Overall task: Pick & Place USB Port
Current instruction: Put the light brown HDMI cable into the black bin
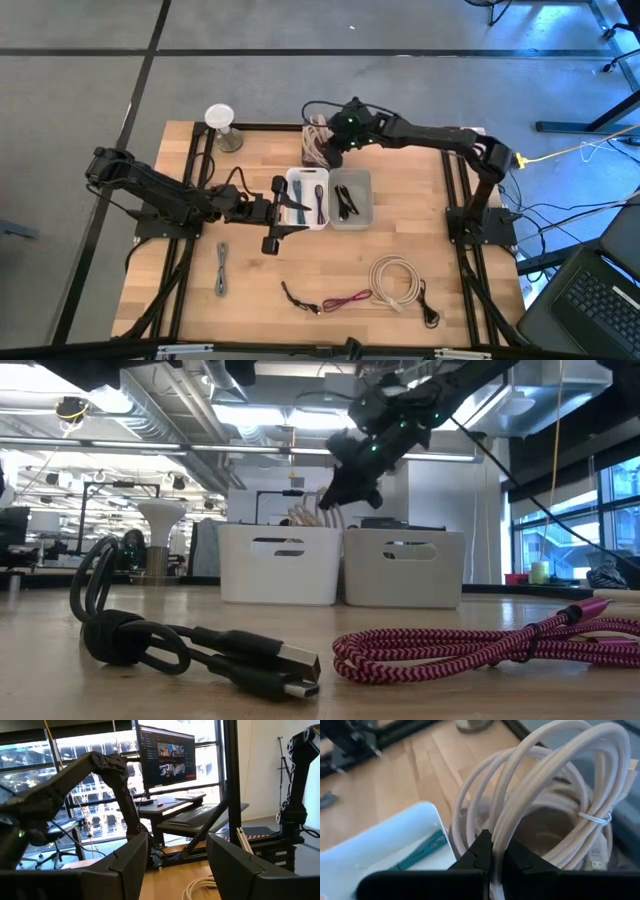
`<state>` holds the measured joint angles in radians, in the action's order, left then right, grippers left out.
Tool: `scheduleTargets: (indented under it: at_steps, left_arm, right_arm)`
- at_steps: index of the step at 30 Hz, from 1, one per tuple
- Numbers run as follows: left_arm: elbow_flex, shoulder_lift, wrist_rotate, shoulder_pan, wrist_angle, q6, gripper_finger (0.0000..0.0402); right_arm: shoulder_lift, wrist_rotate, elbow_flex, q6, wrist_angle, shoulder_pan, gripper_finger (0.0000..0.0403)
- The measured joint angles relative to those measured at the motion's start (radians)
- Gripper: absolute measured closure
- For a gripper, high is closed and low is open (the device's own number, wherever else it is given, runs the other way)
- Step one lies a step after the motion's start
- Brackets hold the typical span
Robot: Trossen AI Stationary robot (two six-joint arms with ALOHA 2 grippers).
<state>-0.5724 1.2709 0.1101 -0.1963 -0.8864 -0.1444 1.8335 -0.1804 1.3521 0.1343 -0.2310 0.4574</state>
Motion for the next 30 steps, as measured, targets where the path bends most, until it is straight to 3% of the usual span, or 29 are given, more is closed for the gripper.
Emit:
scheduleTargets:
  at_steps: [10, 21, 25, 30]
  left_arm:
    - [0.000, 0.000, 0.000, -0.025, 0.000, -0.024, 0.0206]
    - [0.000, 0.000, 0.001, -0.027, 0.000, -0.042, 0.0206]
    - [0.000, 0.000, 0.001, -0.028, 0.000, -0.042, 0.0206]
    - [0.000, 0.000, 0.001, -0.028, 0.000, -0.042, 0.0206]
  right_arm:
    - [0.093, -0.026, 0.001, 0.014, 0.014, 0.022, 0.0385]
    - [0.069, -0.004, 0.000, 0.022, 0.021, 0.023, 0.0244]
    - [0.034, 0.051, 0.000, 0.022, 0.004, 0.023, 0.0220]
    - [-0.038, 0.112, 0.000, 0.016, -0.129, 0.017, 0.0219]
